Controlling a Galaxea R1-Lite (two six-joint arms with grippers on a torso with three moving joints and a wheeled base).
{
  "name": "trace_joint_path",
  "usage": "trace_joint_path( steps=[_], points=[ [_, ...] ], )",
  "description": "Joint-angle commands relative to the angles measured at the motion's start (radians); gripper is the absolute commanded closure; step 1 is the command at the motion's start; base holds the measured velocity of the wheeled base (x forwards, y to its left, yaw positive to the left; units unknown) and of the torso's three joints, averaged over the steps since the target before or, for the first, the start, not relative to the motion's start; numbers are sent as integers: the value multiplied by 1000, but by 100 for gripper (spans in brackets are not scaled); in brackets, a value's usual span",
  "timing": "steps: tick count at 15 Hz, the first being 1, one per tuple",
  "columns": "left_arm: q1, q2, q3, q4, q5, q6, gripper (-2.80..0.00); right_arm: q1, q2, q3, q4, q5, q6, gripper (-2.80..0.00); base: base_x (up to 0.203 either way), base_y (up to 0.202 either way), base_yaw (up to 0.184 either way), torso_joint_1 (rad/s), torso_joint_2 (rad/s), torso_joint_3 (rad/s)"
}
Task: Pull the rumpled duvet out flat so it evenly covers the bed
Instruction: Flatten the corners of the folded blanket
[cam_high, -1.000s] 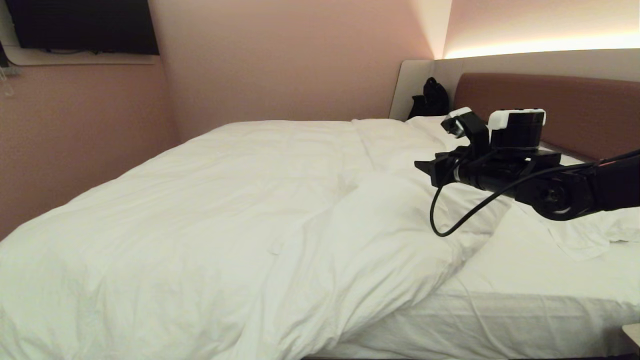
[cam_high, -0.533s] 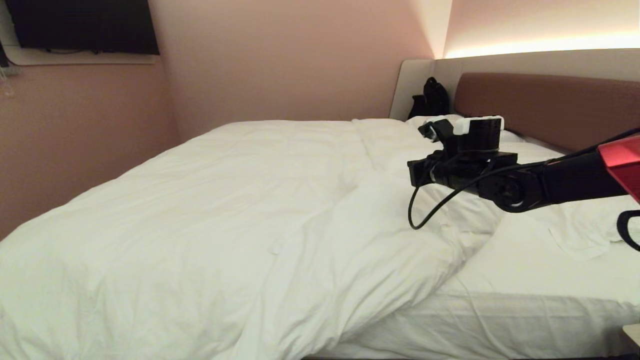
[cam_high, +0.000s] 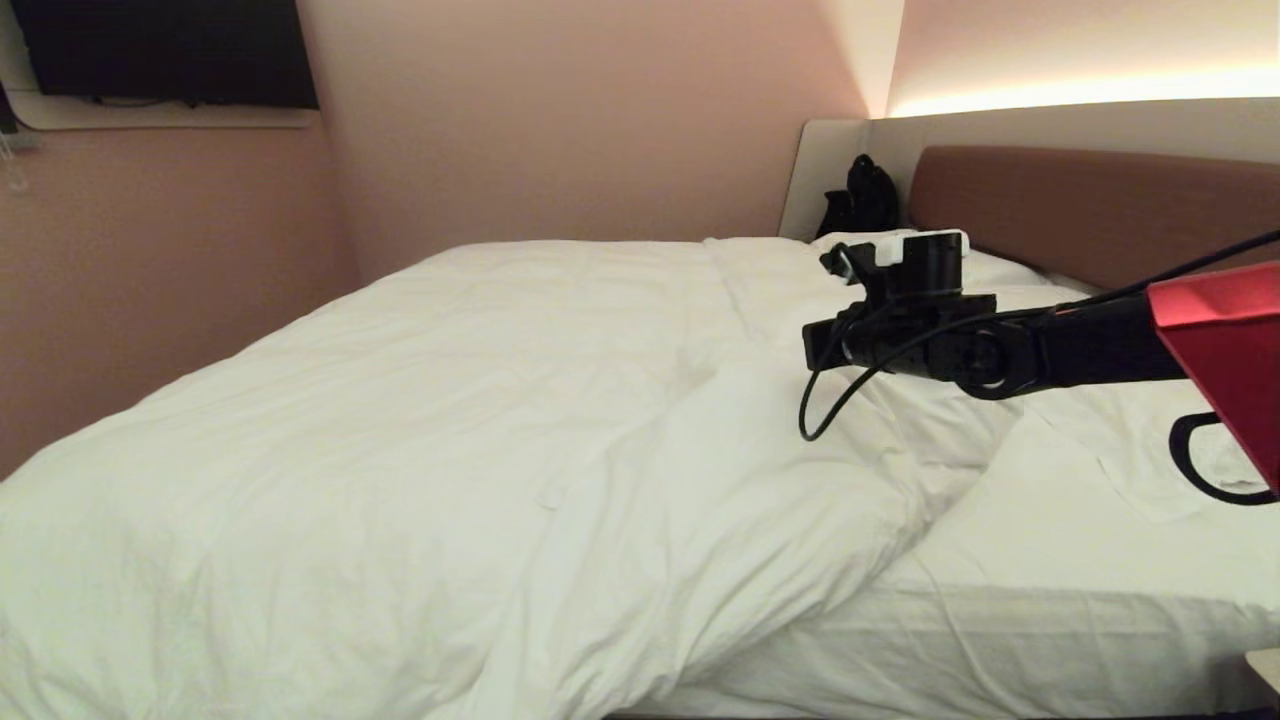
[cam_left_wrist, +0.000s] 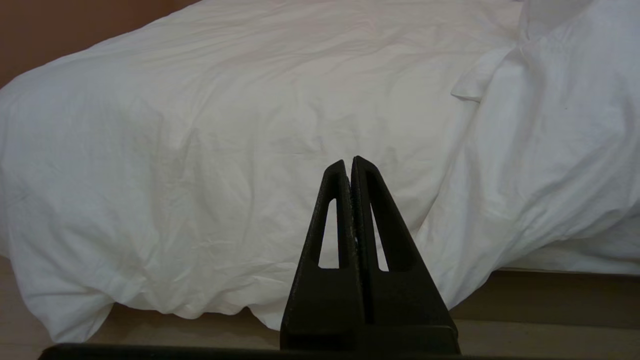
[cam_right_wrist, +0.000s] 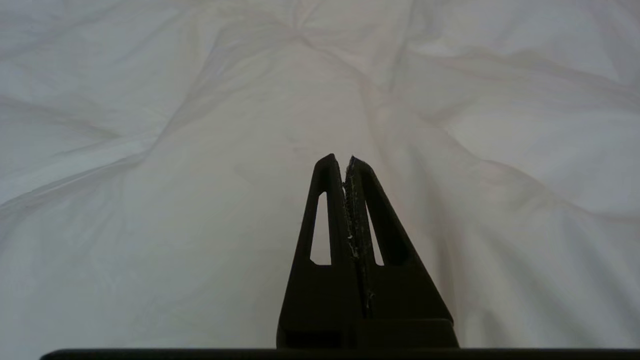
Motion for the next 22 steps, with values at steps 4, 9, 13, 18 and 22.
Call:
trace_joint_path(
  steps=[4,9,13,18,22],
  points=[
    [0,0,0,0,0,0,0,1,35,-133,254,6,20,0,0,0,0,0,0,0],
    [0,0,0,0,0,0,0,4,69,-249,425,4,35,0,0,0,0,0,0,0],
    [0,0,0,0,0,0,0,4,84,-277,507,-1,37,0,0,0,0,0,0,0],
    [0,0,0,0,0,0,0,4,89,-277,522,-1,37,0,0,0,0,0,0,0],
    [0,0,-1,0,0,0,0,4,97,-275,519,4,39,0,0,0,0,0,0,0]
  ],
)
